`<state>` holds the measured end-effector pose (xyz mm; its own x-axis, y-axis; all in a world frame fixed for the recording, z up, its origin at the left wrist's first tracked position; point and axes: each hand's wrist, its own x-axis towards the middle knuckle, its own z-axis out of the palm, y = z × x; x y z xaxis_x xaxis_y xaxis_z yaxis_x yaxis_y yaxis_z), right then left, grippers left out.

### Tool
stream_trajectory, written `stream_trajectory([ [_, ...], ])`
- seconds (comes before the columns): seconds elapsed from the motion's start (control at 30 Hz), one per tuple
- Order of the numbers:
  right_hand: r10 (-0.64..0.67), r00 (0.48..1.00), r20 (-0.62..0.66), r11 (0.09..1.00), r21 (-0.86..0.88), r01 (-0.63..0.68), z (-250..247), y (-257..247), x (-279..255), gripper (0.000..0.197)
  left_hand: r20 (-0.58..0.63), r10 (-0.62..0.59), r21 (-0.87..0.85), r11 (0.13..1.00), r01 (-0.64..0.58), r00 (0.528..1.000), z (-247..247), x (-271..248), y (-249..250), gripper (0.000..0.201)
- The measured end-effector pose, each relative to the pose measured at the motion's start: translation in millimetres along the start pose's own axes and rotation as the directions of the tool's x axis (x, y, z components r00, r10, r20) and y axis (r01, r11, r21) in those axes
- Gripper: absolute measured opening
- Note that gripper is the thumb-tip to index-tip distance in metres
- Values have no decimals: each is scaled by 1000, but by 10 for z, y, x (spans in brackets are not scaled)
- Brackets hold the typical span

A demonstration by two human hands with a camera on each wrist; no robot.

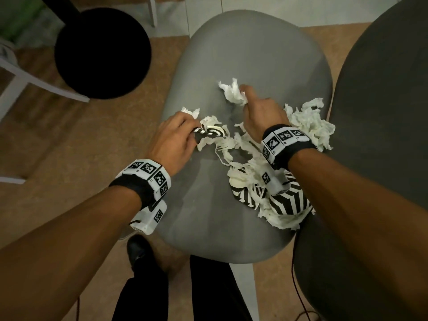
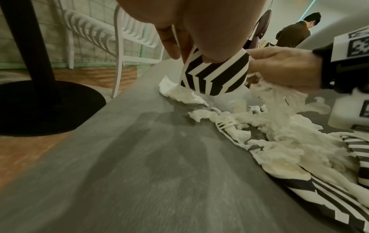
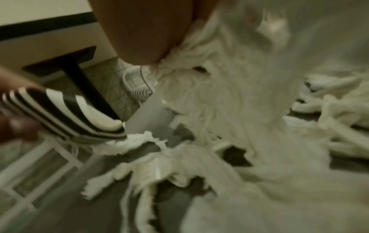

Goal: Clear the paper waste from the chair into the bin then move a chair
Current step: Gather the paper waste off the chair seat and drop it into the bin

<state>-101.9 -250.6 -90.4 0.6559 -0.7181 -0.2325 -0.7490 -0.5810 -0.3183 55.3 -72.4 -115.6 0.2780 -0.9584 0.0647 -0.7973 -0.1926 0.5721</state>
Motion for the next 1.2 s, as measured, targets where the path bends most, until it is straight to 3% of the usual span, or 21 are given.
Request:
stream_trajectory([
  [0.07, 69, 997, -28, 993, 95, -66, -65, -60, -20, 33, -10, -15, -20, 1000, 15, 1000, -42, -75, 5, 23],
  [0.2, 199, 979, -31, 962, 195, -189, -63, -74, -35, 67, -35, -28, -81, 996, 25, 999, -58, -220, 23, 23],
  [0.37, 251, 967, 29, 889, 387, -243, 48, -80, -182, 29, -57, -52, -150, 988, 43, 997, -57, -396, 56, 22],
  [0.5, 255, 966, -45, 907, 358, -223, 86, -238, -338, 43, -65, -105, -202, 975, 90, 992, -93, -541, 81, 22],
  [0.6, 343, 936, -77, 869, 404, -285, 106, -426, -462, 45, -85, -118, -258, 962, 93, 989, -133, -715, 103, 22],
  [0.73, 422, 904, -70, 792, 514, -330, 138, -721, -583, 41, -79, -151, -307, 944, 120, 985, -183, -1004, 91, 23],
  [0.9, 366, 931, 7, 743, 600, -296, 383, -1312, -748, 46, -73, -262, -301, 926, 229, 962, -295, -1477, -168, 27],
  [1.0, 269, 957, 108, 742, 610, -277, 721, -1799, -895, 48, -98, -376, -154, 921, 359, 921, -412, -1837, -455, 23],
  [1.07, 217, 963, 161, 727, 631, -269, 990, -2143, -1002, 45, -106, -486, -133, 871, 472, 868, -496, -2098, -678, 21],
  [1.2, 175, 945, 278, 667, 672, -321, 1450, -2765, -1150, 34, -54, -726, -245, 675, 696, 685, -583, -2590, -1157, 27],
])
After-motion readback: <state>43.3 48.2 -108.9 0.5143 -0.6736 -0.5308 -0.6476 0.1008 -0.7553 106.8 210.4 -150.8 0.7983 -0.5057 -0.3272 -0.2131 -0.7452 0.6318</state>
